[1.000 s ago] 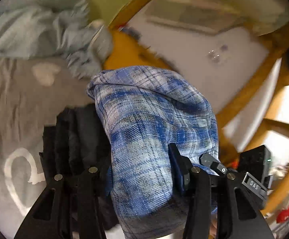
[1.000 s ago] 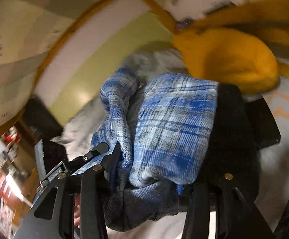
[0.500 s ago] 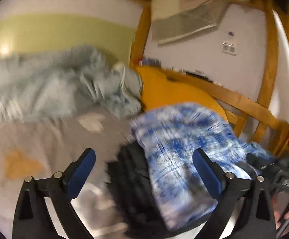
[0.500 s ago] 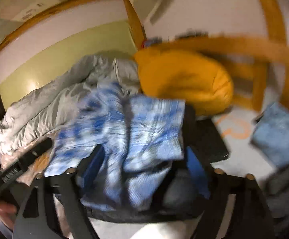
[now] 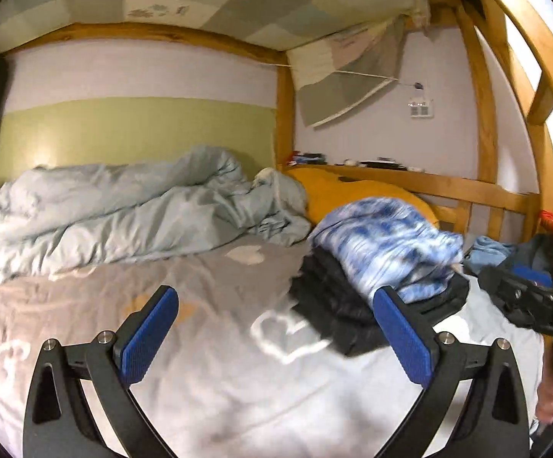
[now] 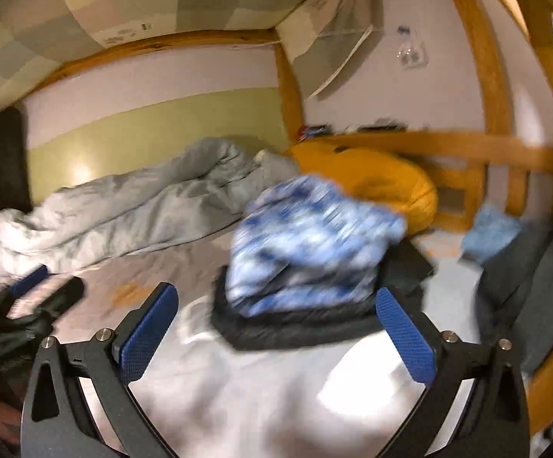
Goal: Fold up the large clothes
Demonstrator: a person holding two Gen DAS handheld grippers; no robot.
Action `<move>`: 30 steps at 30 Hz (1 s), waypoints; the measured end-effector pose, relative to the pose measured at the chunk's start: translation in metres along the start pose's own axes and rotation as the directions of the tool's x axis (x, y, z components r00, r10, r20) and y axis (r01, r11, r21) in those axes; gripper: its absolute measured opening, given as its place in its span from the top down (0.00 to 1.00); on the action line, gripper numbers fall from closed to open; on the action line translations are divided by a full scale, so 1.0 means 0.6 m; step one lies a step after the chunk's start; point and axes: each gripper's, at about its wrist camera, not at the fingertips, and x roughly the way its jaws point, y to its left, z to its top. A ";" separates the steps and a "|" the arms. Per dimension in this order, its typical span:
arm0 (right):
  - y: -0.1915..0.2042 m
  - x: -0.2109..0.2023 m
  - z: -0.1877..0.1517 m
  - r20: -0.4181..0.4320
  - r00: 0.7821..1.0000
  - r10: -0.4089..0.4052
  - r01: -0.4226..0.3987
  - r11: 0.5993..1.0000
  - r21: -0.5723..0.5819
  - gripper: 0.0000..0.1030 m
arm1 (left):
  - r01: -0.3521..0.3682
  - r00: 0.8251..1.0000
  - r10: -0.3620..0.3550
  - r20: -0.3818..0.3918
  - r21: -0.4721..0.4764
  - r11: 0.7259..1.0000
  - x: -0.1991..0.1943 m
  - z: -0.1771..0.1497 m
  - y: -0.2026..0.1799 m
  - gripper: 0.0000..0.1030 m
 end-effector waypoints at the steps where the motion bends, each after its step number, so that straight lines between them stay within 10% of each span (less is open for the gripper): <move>1: 0.008 0.001 -0.014 -0.016 1.000 0.000 0.000 1.000 0.009 0.00 | 0.007 1.000 -0.007 -0.011 -0.009 1.000 0.001 -0.012 0.008 0.00; 13: 0.055 0.084 -0.137 0.013 0.987 -0.160 0.161 0.981 -0.107 0.00 | -0.042 0.999 0.042 0.004 0.030 0.999 0.032 -0.092 0.046 0.00; 30: 0.049 0.071 -0.141 0.059 0.977 -0.206 0.211 0.975 -0.077 0.00 | -0.041 0.999 0.039 0.029 0.058 0.997 0.022 -0.096 0.032 0.00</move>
